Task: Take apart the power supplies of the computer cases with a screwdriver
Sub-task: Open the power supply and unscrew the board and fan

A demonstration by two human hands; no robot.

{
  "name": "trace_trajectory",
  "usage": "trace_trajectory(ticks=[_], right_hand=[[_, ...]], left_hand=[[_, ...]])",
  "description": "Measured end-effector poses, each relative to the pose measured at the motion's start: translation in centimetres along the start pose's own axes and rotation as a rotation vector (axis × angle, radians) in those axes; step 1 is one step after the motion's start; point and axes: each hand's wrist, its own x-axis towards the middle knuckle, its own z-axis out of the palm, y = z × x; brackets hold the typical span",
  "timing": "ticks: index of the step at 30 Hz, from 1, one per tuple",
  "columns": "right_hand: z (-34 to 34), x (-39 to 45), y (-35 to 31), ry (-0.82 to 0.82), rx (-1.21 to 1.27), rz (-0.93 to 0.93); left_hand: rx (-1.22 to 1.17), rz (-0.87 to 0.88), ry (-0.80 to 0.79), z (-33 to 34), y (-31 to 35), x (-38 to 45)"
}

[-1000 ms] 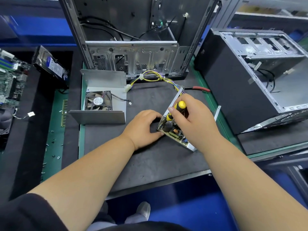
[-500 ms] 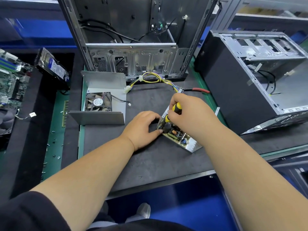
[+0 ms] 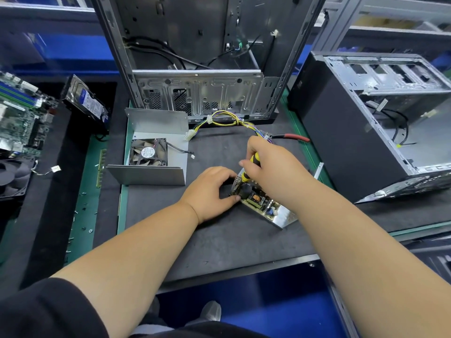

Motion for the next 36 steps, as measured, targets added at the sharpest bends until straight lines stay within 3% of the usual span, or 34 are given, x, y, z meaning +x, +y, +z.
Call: trace_trajectory(ticks=[12,15,18,22,31,36], right_hand=[[-1.9,0.4,1.3,-0.200,-0.013,-0.196],[-1.9,0.0,1.1,-0.105,-0.122,-0.210],[-1.0,-0.2,0.3,0.045,-0.351,-0.089],[-0.6,-0.4,0.0,-0.005,-0.158,0.026],[-2.3,-0.2,-0.3,-0.238,-0.130,-0.095],[-2.2,0.2,-0.4,-0.119,-0.171,-0.115]], left_hand=[[-0.017,-0.004,0.007,0.0,0.1,0.1],[-0.010,0.001,0.002,-0.1,0.3,0.4],[-0.005,-0.014,-0.013,-0.1,0.1,0.4],[-0.014,-0.009,-0.016,0.0,0.2,0.3],[0.004,0.013,0.002,-0.2,0.3,0.2],[0.012,-0.006,-0.008,-0.3,0.1,0.2]])
